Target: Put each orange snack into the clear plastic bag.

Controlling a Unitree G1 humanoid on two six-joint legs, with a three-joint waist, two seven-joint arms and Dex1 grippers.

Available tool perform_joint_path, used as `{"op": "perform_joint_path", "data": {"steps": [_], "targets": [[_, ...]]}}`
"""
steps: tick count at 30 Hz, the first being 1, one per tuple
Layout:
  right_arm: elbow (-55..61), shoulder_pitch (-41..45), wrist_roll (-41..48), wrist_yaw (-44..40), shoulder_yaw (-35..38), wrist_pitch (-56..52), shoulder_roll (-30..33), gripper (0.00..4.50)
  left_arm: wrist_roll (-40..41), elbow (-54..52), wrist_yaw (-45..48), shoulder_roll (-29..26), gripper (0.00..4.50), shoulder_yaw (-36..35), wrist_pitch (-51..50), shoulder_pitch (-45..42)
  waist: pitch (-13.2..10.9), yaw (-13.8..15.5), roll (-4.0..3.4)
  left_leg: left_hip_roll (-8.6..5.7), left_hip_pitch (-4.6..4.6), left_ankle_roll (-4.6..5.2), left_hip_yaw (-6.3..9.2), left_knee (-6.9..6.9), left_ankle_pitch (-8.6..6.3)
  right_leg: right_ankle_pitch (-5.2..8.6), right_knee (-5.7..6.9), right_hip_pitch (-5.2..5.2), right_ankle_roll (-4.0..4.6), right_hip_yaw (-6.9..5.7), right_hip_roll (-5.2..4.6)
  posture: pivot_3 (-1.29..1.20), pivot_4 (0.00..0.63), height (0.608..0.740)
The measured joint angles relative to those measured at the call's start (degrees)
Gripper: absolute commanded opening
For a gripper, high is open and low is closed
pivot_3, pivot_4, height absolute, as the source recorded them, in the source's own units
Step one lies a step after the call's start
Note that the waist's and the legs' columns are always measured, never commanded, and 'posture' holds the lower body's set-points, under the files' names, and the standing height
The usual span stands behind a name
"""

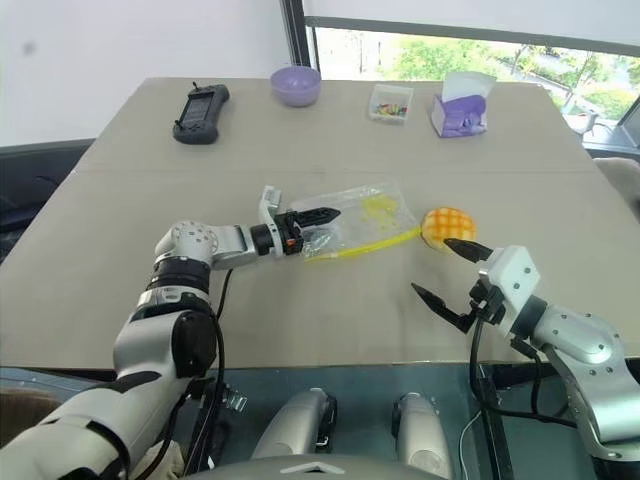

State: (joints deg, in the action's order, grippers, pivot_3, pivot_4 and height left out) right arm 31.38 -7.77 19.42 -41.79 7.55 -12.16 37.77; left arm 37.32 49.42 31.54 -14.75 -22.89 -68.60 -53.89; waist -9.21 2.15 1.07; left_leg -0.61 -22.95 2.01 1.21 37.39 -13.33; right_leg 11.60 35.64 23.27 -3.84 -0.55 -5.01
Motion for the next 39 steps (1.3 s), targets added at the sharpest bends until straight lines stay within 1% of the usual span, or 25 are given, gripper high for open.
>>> {"op": "perform_joint_path", "data": {"steps": [5, 6, 7, 10, 11, 13, 14, 15, 16, 17, 20, 22, 25, 26, 28, 32, 39], "targets": [[-1.3, 0.6, -3.7, 0.1, -1.6, 2.2, 0.0, 4.5, 0.6, 0.5, -3.8, 0.1, 0.66, -2.6, -1.5, -0.3, 0.0, -1.1, -0.01, -0.01, 0.03, -0.01, 0.01, -0.03, 0.0, -0.09, 0.01, 0.0, -0.19, 0.0, 0.01, 0.0, 0.15, 0.74], [-2.3, 1.5, -5.5, 0.2, -2.9, 3.1, 0.0, 4.5, 1.5, 0.0, -5.1, -0.1, 0.3, -4.1, -3.0, -0.6, 0.0, -1.3, -0.01, -0.01, 0.04, -0.01, 0.02, -0.03, 0.0, -0.09, 0.02, 0.0, -0.21, -0.01, 0.01, 0.0, 0.15, 0.74], [-3.4, 2.4, -7.6, 0.3, -4.2, 4.1, 0.1, 4.5, 2.4, -0.6, -6.6, -0.1, 0.05, -5.7, -4.5, -0.7, 0.0, -1.4, -0.01, -0.01, 0.05, -0.01, 0.02, -0.03, 0.0, -0.09, 0.03, 0.0, -0.23, -0.01, 0.02, 0.0, 0.15, 0.74], [-6.6, 6.2, -14.4, 2.2, -8.1, 6.6, 0.1, 4.5, 3.9, -1.8, -11.9, -0.1, 0.05, -10.0, -8.5, -1.0, -0.2, -1.8, 0.09, 0.01, 0.05, -0.02, 0.0, -0.02, 0.01, -0.1, 0.06, 0.04, -0.26, 0.0, 0.03, 0.0, 0.15, 0.74], [-9.0, 9.0, -18.2, 3.3, -10.3, 8.3, -0.2, 4.5, 4.8, -2.9, -15.1, -0.1, 0.05, -12.9, -11.1, -1.2, -0.3, -2.1, 0.23, 0.01, 0.06, -0.03, 0.0, -0.02, 0.01, -0.1, 0.1, 0.07, -0.26, 0.01, 0.04, 0.0, 0.15, 0.74], [-12.4, 13.0, -22.5, 4.8, -13.3, 10.5, -1.4, 4.5, 5.9, -4.6, -19.1, 0.3, 0.05, -16.6, -14.5, -2.4, -0.5, -2.4, 0.53, 0.02, -0.1, -0.08, 0.03, -0.02, 0.04, -0.11, 0.18, 0.23, -0.26, 0.01, 0.06, 0.0, 0.15, 0.74], [-16.0, 16.8, -26.0, 6.0, -16.1, 12.4, -2.8, 4.5, 6.5, -6.4, -22.6, 0.7, 0.05, -20.2, -17.5, -3.7, -0.7, -2.7, 0.64, 0.01, -0.14, -0.16, 0.08, -0.02, 0.09, -0.12, 0.2, 0.27, -0.24, 0.0, 0.07, 0.0, 0.15, 0.74], [-17.2, 17.9, -27.0, 6.5, -16.9, 12.9, -3.3, 4.5, 6.7, -6.8, -23.5, 0.9, 0.05, -21.2, -18.3, -4.4, -0.7, -2.8, 0.66, -0.01, -0.19, -0.21, 0.09, -0.03, 0.11, -0.13, 0.19, 0.3, -0.22, 0.0, 0.06, 0.0, 0.15, 0.74], [-21.7, 21.3, -30.6, 8.3, -19.5, 15.8, -4.9, 4.5, 7.1, -8.9, -27.1, 1.4, 0.05, -24.9, -21.1, -6.8, -0.7, -2.8, 0.68, -0.09, -0.26, -0.43, 0.16, -0.06, 0.23, -0.24, 0.19, 0.34, -0.05, -0.03, 0.03, 0.0, 0.15, 0.74], [-22.4, 21.7, -31.1, 8.5, -19.8, 16.2, -5.1, 4.5, 7.3, -9.3, -27.5, 1.5, 0.05, -25.4, -21.4, -7.1, -0.8, -2.8, 0.67, -0.1, -0.28, -0.43, 0.17, -0.07, 0.23, -0.23, 0.18, 0.36, -0.05, -0.04, 0.02, 0.0, 0.15, 0.74], [-34.3, 26.9, -37.7, 13.3, -24.8, 23.9, -7.8, 4.5, 9.3, -11.8, -35.6, 1.6, 0.05, -32.5, -23.2, -10.1, -0.8, -2.8, 0.67, -0.15, -0.31, -0.52, 0.18, -0.15, 0.2, -0.21, 0.11, 0.41, -0.07, -0.03, -0.03, 0.0, 0.15, 0.74], [-38.5, 29.9, -40.4, 16.1, -26.2, 27.4, -9.1, 4.5, 10.8, -12.6, -39.4, 1.9, 0.05, -35.1, -23.3, -10.7, -0.8, -2.9, 0.68, -0.15, -0.31, -0.58, 0.18, -0.17, 0.18, -0.21, 0.09, 0.44, -0.08, -0.02, -0.03, 0.0, 0.15, 0.74], [-43.9, 34.2, -45.5, 21.3, -28.3, 27.9, -13.8, 4.5, 15.2, -13.1, -45.0, 3.2, 0.05, -36.2, -23.4, -10.9, -0.8, -3.0, 0.7, -0.11, -0.24, -0.67, 0.19, -0.17, 0.2, -0.21, 0.17, 0.42, -0.07, -0.01, 0.0, 0.0, 0.15, 0.74], [-45.3, 35.9, -47.9, 23.4, -29.3, 26.7, -16.1, 4.5, 17.5, -13.5, -47.1, 3.4, 0.05, -36.0, -23.5, -10.8, -0.8, -3.2, 0.7, -0.09, -0.22, -0.73, 0.19, -0.19, 0.23, -0.21, 0.22, 0.43, -0.07, 0.01, 0.02, 0.0, 0.15, 0.74], [-46.7, 38.1, -50.7, 25.3, -30.3, 24.8, -18.4, 4.5, 21.4, -14.3, -50.2, 3.8, 0.05, -35.7, -23.6, -10.4, -0.8, -3.2, 0.68, -0.09, -0.2, -0.8, 0.22, -0.21, 0.27, -0.22, 0.26, 0.44, -0.06, 0.0, 0.04, 0.0, 0.15, 0.74], [-47.0, 41.2, -52.8, 27.2, -30.1, 23.2, -18.8, 4.5, 27.6, -15.7, -55.9, 3.6, 0.05, -35.7, -23.6, -8.4, -0.8, -3.0, 0.66, -0.14, -0.24, -0.79, 0.25, -0.22, 0.27, -0.22, 0.23, 0.44, -0.06, -0.01, 0.02, 0.0, 0.15, 0.74], [-43.0, 41.5, -53.3, 27.1, -28.9, 21.0, -17.6, 4.5, 34.5, -17.4, -62.3, 3.8, 0.05, -35.8, -23.6, -6.6, -0.8, -2.9, 0.67, -0.18, -0.46, -0.79, 0.33, -0.2, 0.27, -0.22, 0.2, 0.61, -0.05, -0.09, 0.01, 0.0, 0.15, 0.74]]}}
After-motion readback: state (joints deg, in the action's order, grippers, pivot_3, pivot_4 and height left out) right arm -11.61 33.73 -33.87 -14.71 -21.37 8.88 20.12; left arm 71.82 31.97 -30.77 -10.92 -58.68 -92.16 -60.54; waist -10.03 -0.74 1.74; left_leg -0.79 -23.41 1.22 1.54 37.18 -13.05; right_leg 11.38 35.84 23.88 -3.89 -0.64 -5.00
